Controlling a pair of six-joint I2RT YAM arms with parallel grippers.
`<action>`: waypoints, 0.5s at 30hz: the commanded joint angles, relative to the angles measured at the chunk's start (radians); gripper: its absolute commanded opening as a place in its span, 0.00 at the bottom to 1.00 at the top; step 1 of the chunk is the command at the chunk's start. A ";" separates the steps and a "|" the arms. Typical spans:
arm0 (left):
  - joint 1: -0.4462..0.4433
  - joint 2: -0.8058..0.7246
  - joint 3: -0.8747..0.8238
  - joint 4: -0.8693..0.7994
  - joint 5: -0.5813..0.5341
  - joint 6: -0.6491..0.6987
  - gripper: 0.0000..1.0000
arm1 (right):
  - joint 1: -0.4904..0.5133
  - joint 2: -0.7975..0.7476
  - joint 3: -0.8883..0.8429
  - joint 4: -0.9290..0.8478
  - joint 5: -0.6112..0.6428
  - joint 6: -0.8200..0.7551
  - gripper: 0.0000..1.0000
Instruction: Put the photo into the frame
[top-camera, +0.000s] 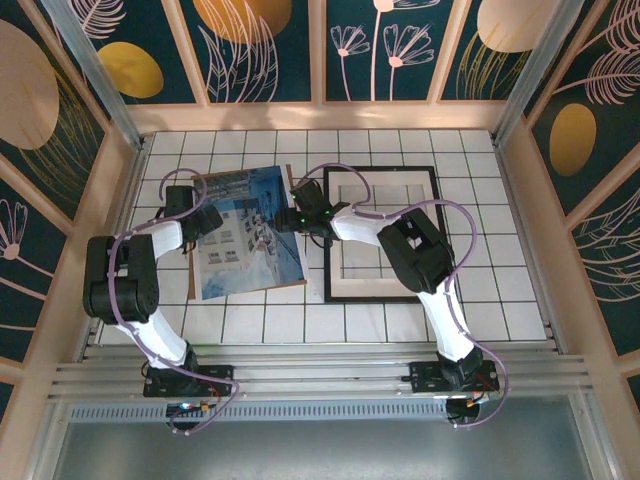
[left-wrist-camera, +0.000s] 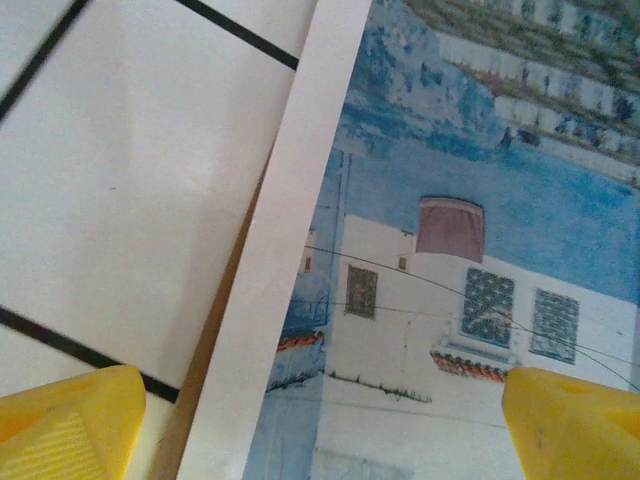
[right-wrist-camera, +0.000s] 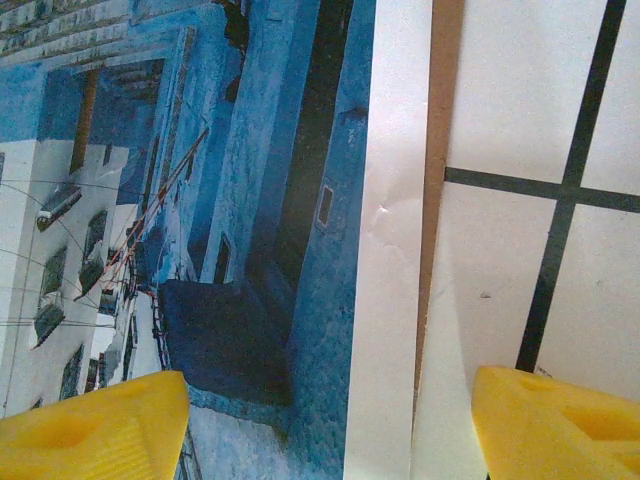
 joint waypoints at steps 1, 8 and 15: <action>-0.001 -0.066 -0.033 0.026 -0.010 -0.006 0.92 | -0.001 0.044 0.019 0.006 -0.039 0.020 0.75; -0.001 -0.045 -0.068 0.051 0.063 -0.013 0.90 | 0.000 0.047 0.028 -0.002 -0.041 0.017 0.75; 0.000 0.004 -0.062 0.056 0.093 -0.006 0.88 | -0.001 0.048 0.033 -0.006 -0.048 0.017 0.75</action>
